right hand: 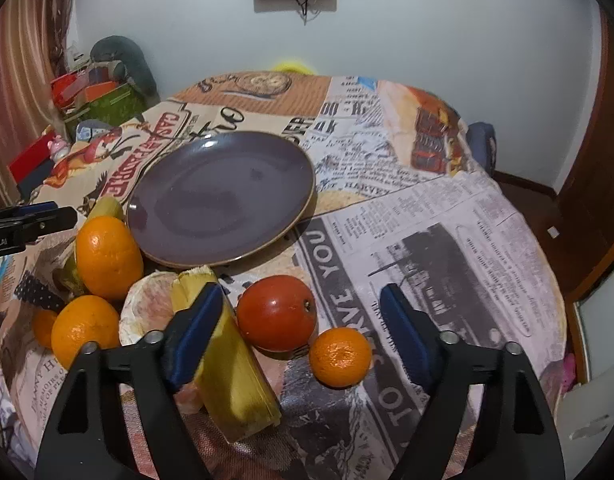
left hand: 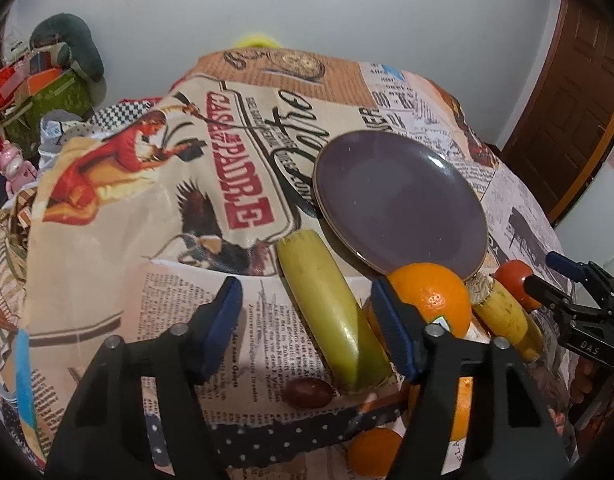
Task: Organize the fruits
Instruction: 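Lower the left tool onto the yellow fruit and close its fingers, then carry the yellow fruit onto the grey plate with the left tool while the right tool carries the tomato there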
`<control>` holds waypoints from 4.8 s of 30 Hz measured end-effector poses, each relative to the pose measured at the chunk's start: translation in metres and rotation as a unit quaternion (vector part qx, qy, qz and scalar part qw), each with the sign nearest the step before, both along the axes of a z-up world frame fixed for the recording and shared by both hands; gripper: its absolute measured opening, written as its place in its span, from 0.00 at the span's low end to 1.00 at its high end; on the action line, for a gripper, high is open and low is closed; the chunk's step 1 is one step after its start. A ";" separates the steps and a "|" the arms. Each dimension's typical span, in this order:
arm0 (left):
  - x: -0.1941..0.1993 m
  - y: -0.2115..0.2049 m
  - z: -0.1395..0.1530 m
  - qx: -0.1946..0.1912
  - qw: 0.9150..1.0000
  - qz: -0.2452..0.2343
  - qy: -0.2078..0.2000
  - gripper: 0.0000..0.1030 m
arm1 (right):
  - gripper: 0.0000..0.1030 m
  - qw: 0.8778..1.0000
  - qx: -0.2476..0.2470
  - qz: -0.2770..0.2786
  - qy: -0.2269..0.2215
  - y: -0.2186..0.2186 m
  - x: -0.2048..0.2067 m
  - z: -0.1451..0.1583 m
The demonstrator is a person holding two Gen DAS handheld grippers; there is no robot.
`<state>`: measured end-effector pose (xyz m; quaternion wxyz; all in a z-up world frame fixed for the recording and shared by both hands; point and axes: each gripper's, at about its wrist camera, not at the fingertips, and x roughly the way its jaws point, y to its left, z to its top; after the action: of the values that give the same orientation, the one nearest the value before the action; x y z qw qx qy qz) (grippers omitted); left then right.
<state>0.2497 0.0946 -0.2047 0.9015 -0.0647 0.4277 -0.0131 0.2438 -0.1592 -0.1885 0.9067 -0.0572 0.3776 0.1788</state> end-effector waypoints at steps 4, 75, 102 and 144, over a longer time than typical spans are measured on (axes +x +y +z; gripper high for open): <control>0.005 -0.003 -0.009 0.000 1.000 -0.003 0.015 0.51 | 0.62 1.000 0.006 0.009 0.013 0.000 0.004 -0.005; 0.020 -0.013 0.081 -0.019 0.997 -0.027 -0.071 0.34 | 0.41 0.996 0.070 0.033 -0.038 0.002 0.027 0.054; 0.120 -0.069 0.036 -0.025 0.996 -0.088 -0.003 0.34 | 0.41 0.998 0.038 0.038 -0.028 0.038 0.090 0.027; 0.055 -0.054 0.086 0.026 0.997 -0.038 -0.059 0.51 | 0.55 0.998 0.022 0.021 -0.061 0.021 0.034 0.057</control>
<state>0.3051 0.0411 -0.1185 0.9254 -0.0245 0.3760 -0.0398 0.2775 -0.1378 -0.1318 0.9251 -0.0558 0.3166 0.2021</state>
